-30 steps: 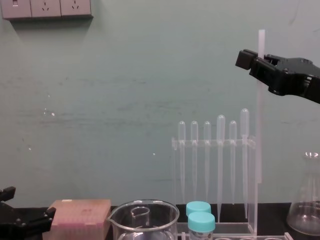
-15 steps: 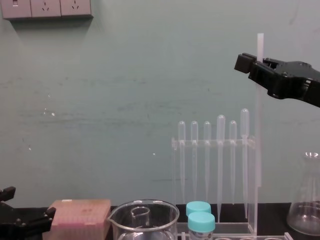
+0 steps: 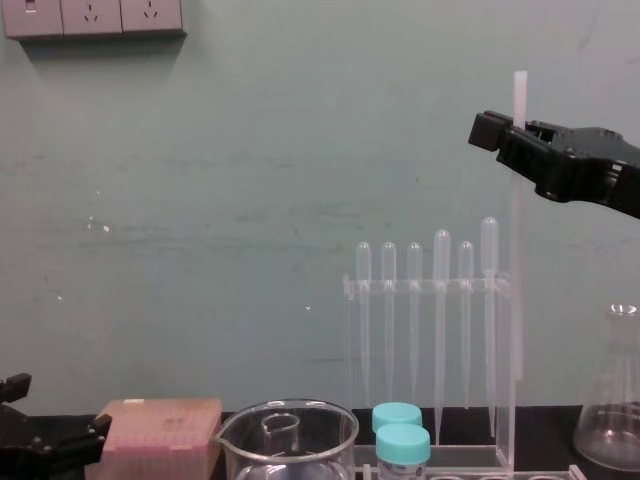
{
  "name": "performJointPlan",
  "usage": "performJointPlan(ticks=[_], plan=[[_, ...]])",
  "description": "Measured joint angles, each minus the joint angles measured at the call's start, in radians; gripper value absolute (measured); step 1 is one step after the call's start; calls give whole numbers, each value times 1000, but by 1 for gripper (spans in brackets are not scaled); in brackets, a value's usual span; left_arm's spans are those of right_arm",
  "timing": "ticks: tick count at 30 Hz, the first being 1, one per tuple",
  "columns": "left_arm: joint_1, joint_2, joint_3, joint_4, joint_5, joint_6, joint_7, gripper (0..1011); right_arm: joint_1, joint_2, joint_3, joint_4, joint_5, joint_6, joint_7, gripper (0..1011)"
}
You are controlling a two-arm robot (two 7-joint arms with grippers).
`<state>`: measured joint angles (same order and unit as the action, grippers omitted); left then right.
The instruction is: Pick up the stirring rod with one hand, then place it down.
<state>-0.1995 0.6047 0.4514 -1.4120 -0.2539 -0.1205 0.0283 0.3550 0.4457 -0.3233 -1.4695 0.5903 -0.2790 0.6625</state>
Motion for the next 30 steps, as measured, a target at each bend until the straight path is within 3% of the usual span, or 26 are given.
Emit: performJointPlan(ticks=[30], plan=[[0,0,0,0,0,0,0,1000,-7,6,-8,-8,6,8,0,68]])
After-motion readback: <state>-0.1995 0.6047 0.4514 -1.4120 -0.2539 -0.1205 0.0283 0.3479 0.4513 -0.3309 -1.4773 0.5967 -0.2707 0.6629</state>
